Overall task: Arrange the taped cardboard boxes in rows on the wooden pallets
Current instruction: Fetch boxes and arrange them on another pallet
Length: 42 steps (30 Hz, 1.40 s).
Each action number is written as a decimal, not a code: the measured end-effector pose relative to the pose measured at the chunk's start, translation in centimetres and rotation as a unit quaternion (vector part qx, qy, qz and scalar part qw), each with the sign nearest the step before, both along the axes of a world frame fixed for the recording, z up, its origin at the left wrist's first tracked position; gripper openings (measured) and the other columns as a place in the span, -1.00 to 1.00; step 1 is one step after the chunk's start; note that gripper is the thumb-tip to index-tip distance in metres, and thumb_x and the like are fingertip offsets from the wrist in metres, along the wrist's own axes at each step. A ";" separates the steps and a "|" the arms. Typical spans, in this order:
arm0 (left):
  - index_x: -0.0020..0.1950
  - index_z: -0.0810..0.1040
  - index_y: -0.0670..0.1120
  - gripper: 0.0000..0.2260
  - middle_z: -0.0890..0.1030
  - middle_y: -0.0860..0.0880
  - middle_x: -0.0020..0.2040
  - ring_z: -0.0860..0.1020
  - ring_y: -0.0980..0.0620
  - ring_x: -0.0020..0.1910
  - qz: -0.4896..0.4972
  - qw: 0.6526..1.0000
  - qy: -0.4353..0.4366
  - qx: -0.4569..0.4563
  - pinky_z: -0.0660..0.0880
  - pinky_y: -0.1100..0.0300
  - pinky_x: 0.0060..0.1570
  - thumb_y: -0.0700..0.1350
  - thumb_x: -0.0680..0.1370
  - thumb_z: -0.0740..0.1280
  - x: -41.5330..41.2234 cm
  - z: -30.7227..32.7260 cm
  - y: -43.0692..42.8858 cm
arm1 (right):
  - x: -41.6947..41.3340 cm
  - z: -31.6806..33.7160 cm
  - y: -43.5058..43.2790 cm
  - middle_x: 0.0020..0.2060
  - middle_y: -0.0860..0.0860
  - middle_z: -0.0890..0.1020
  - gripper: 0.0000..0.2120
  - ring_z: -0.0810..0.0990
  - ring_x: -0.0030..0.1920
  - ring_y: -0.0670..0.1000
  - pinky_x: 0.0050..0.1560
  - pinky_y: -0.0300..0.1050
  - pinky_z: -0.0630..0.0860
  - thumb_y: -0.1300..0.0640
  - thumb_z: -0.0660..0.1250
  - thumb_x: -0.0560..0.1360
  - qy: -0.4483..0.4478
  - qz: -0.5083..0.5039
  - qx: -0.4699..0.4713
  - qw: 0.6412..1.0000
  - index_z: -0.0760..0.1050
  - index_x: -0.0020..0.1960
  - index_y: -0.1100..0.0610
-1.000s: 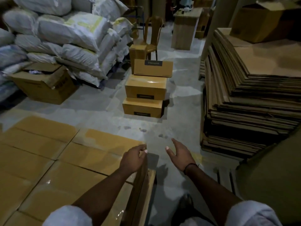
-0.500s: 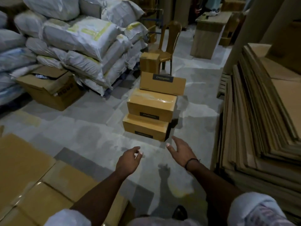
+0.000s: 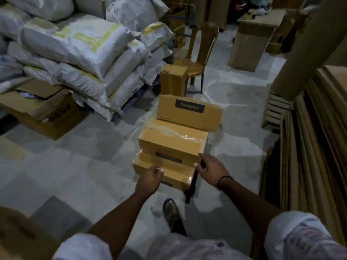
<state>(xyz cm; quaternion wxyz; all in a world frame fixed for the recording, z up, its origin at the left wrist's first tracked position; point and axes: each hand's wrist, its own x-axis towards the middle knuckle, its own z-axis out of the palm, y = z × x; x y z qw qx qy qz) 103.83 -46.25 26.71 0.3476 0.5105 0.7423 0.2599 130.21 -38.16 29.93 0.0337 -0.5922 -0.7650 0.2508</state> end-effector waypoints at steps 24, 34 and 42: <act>0.45 0.52 -0.07 -0.57 0.64 -0.10 0.26 0.59 -0.09 0.23 0.077 0.994 -0.027 -0.074 0.48 0.11 0.17 0.14 0.67 0.27 -1.3 -2.1 45.7 | -4.1 -4.3 53.7 0.34 0.13 0.54 -0.42 0.54 0.23 0.15 0.21 0.09 0.53 -0.29 0.19 0.58 -0.012 0.017 -0.076 0.997 0.38 0.48 0.02; 0.50 0.44 -0.11 -0.52 0.48 -0.12 0.41 0.54 -0.14 0.28 0.146 0.981 -0.027 -0.122 0.48 -0.06 0.30 0.13 0.66 0.27 6.9 -6.8 62.2 | -2.0 -12.9 75.7 0.51 0.13 0.37 -0.37 0.39 0.44 0.22 0.38 0.16 0.39 -0.25 0.18 0.63 -0.085 0.111 -0.168 0.976 0.23 0.59 0.04; 0.63 0.19 0.18 -0.42 -0.10 -0.02 0.67 0.01 -0.22 0.62 0.147 0.977 -0.015 -0.152 0.31 -0.24 0.42 0.25 0.63 0.23 12.0 -12.6 71.8 | -3.6 -23.5 87.0 0.45 0.19 0.40 -0.35 0.46 0.34 0.29 0.32 0.21 0.45 -0.26 0.19 0.61 -0.122 0.117 -0.204 0.964 0.22 0.58 0.05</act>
